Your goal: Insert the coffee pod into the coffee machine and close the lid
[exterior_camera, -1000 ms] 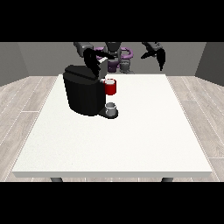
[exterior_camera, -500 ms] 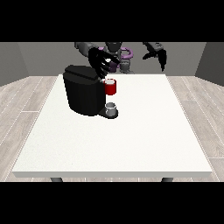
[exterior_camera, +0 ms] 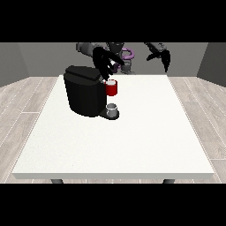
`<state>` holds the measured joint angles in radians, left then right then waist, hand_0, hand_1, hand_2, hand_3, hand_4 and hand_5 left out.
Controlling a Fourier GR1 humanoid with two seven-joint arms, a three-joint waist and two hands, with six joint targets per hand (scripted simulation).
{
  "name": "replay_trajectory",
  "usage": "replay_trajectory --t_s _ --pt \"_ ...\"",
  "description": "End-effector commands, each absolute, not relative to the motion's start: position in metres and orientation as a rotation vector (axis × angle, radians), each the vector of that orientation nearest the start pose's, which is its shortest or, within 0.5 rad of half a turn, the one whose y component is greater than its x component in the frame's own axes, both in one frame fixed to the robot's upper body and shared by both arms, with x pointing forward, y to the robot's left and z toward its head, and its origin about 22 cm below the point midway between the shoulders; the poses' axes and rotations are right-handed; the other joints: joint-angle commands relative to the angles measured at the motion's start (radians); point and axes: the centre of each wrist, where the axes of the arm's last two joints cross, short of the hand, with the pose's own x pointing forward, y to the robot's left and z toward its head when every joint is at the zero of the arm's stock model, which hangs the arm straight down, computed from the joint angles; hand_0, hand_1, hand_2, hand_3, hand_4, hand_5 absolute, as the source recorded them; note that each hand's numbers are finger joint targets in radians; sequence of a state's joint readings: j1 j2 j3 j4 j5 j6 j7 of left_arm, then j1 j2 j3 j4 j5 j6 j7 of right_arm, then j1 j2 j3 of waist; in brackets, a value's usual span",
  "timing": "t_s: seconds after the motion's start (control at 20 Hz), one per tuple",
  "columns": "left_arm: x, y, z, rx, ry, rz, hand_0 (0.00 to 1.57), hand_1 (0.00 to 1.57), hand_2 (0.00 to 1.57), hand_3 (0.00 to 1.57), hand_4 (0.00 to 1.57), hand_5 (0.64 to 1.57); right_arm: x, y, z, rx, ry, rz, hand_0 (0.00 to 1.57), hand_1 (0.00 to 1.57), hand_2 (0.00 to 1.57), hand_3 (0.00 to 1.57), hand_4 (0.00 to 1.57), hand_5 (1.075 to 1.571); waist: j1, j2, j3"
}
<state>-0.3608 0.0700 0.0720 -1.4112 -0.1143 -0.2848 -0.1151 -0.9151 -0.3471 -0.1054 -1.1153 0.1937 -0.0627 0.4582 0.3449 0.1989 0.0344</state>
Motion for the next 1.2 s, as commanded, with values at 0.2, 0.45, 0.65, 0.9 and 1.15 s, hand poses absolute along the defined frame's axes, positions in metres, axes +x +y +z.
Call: replay_trajectory --t_s 0.2,0.45,0.65,0.9,1.15 --pt "0.335 0.208 0.076 -0.185 -1.870 -0.499 0.00 0.00 0.00 0.00 0.43 1.571 0.400 -0.183 0.280 -0.349 -1.861 0.355 0.00 0.00 0.00 0.00 0.00 1.571 0.172 0.070 -0.0334" --pt "0.339 0.198 0.089 -0.244 -1.898 -0.547 0.00 0.00 0.00 0.00 0.25 1.571 0.401 -0.200 0.294 -0.395 -1.914 0.328 0.00 0.00 0.00 0.00 0.00 1.571 0.237 0.120 -0.0331" --pt "0.345 0.199 0.108 -0.256 -1.932 -0.544 0.00 0.00 0.00 0.00 0.28 1.571 0.407 -0.186 0.299 -0.339 -1.986 0.335 0.00 0.00 0.00 0.00 0.00 1.571 0.215 0.154 -0.0342" --pt "0.349 0.189 0.123 -0.221 -1.998 -0.592 0.00 0.00 0.00 0.00 0.30 1.571 0.415 -0.167 0.325 -0.328 -2.023 0.350 0.00 0.00 0.00 0.00 0.13 1.571 0.224 0.214 -0.0350" --pt "0.336 0.178 0.108 -0.252 -1.923 -0.531 0.00 0.00 0.00 0.00 0.32 1.571 0.426 -0.154 0.281 -0.241 -2.017 0.358 0.00 0.00 0.00 0.00 0.00 1.571 0.173 0.143 -0.0343"
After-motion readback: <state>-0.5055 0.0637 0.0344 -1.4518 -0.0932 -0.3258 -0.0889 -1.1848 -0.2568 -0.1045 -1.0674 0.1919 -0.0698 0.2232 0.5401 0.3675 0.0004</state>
